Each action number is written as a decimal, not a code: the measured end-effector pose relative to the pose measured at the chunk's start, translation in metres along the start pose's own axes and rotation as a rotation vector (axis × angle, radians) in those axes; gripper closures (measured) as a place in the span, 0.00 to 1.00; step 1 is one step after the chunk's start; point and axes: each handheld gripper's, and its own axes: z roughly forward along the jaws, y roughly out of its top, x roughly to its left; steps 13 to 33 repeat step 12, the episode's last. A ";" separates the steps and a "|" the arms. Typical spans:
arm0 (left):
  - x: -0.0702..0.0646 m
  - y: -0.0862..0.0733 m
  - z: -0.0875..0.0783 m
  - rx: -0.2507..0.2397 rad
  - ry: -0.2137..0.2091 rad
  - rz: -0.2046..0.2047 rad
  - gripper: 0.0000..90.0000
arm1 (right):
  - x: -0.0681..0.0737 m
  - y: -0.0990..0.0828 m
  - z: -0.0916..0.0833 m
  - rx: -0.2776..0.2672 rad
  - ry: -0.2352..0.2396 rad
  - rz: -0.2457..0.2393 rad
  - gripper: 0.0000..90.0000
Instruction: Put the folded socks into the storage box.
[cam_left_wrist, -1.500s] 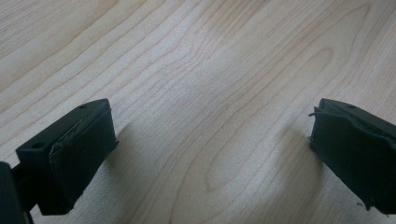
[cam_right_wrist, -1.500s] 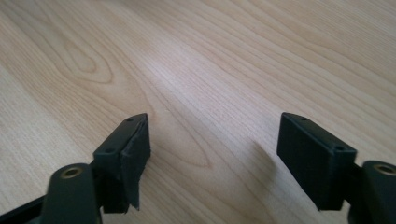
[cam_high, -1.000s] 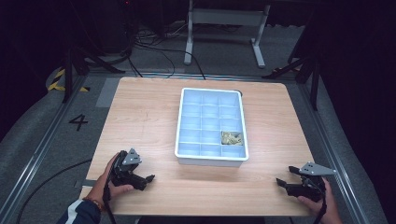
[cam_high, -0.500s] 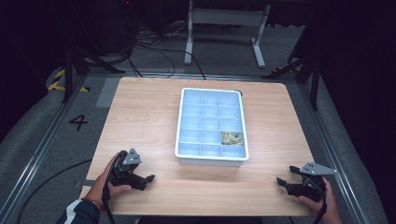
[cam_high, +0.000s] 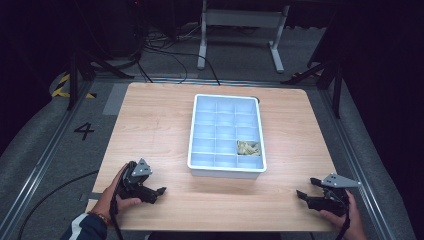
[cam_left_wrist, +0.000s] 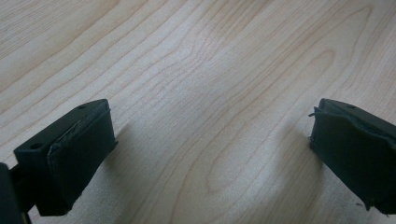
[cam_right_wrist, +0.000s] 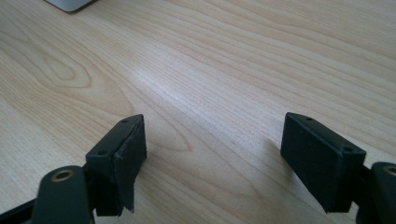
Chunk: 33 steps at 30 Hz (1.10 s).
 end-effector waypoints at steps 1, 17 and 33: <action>0.000 0.000 0.000 0.001 -0.001 0.001 0.00 | 0.000 0.000 0.000 -0.001 0.001 0.003 0.25; 0.000 0.000 0.000 0.002 0.000 0.001 0.00 | -0.001 0.000 0.000 0.002 -0.004 0.005 0.25; 0.000 0.000 0.000 0.002 0.000 0.001 0.00 | -0.001 0.000 0.000 0.002 -0.004 0.005 0.25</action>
